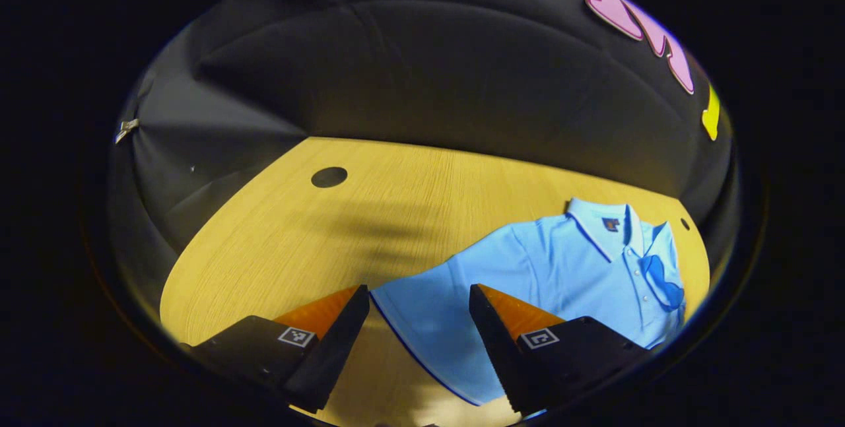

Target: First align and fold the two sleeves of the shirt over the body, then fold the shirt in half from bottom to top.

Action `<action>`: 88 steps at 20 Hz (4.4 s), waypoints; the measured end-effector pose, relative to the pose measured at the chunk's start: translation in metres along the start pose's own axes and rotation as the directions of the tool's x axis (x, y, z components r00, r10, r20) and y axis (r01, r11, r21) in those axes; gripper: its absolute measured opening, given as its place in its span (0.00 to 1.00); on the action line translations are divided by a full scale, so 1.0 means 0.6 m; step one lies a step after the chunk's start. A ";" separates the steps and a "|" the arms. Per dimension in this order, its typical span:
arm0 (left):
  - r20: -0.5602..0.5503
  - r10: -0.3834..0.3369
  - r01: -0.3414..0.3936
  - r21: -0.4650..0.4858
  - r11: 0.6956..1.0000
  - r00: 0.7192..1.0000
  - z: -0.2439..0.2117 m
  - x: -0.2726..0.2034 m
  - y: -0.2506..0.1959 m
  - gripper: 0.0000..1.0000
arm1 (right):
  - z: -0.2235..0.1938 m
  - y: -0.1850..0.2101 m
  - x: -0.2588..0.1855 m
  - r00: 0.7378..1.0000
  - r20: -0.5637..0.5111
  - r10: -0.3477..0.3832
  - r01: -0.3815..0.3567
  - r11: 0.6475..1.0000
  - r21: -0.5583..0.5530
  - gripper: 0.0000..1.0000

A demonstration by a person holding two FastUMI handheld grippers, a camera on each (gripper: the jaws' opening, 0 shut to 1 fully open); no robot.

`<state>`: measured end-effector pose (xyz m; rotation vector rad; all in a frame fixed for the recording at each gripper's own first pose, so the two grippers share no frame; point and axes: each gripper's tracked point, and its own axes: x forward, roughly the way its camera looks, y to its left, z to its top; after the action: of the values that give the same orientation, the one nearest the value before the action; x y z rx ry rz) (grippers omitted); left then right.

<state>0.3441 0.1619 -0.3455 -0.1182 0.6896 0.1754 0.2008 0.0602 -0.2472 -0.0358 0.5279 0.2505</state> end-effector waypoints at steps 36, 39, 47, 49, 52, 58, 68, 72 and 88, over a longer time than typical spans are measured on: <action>-0.011 -0.434 0.434 0.084 0.897 0.901 0.047 -0.161 -0.509 0.22 | -0.087 -0.069 -0.168 0.993 -0.100 -0.065 0.082 0.981 0.178 0.99; 0.004 -0.439 0.437 0.099 0.894 0.898 0.035 -0.209 -0.499 0.48 | -0.099 -0.054 -0.216 0.990 -0.121 -0.076 0.100 0.974 0.203 0.99; 0.134 -0.425 0.389 0.230 0.892 0.895 -0.055 -0.474 -0.351 0.97 | -0.138 0.060 -0.337 0.986 -0.150 -0.070 0.099 0.976 0.193 0.99; 0.131 -0.421 0.387 0.227 0.894 0.897 -0.086 -0.529 -0.316 0.97 | -0.153 0.088 -0.359 0.985 -0.162 -0.055 0.087 0.976 0.201 0.99; 0.134 -0.403 0.371 0.211 0.904 0.905 -0.140 -0.579 -0.266 0.97 | -0.200 0.112 -0.378 0.979 -0.195 -0.057 0.098 0.973 0.211 0.99; -0.033 -0.334 0.333 0.218 0.918 0.942 -0.337 -0.578 -0.202 0.98 | -0.320 0.126 -0.357 0.952 -0.302 -0.058 0.119 0.975 0.188 0.99; -0.212 -0.273 0.321 0.238 0.917 0.938 -0.476 -0.528 -0.206 0.98 | -0.363 0.117 -0.322 0.937 -0.337 -0.087 0.144 0.978 0.149 0.98; -0.215 -0.241 0.299 0.303 0.905 0.947 -0.477 -0.519 -0.213 0.92 | -0.372 0.116 -0.319 0.923 -0.374 -0.092 0.128 0.989 0.073 0.94; -0.329 -0.321 0.383 0.145 0.912 0.888 -0.475 -0.521 -0.235 0.07 | -0.367 0.120 -0.310 0.888 -0.459 0.032 0.010 0.996 0.089 0.06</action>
<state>-0.0417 -0.0612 -0.3560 -0.0700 0.9720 -0.2739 -0.0810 0.0662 -0.3419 -0.0048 1.0141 0.2290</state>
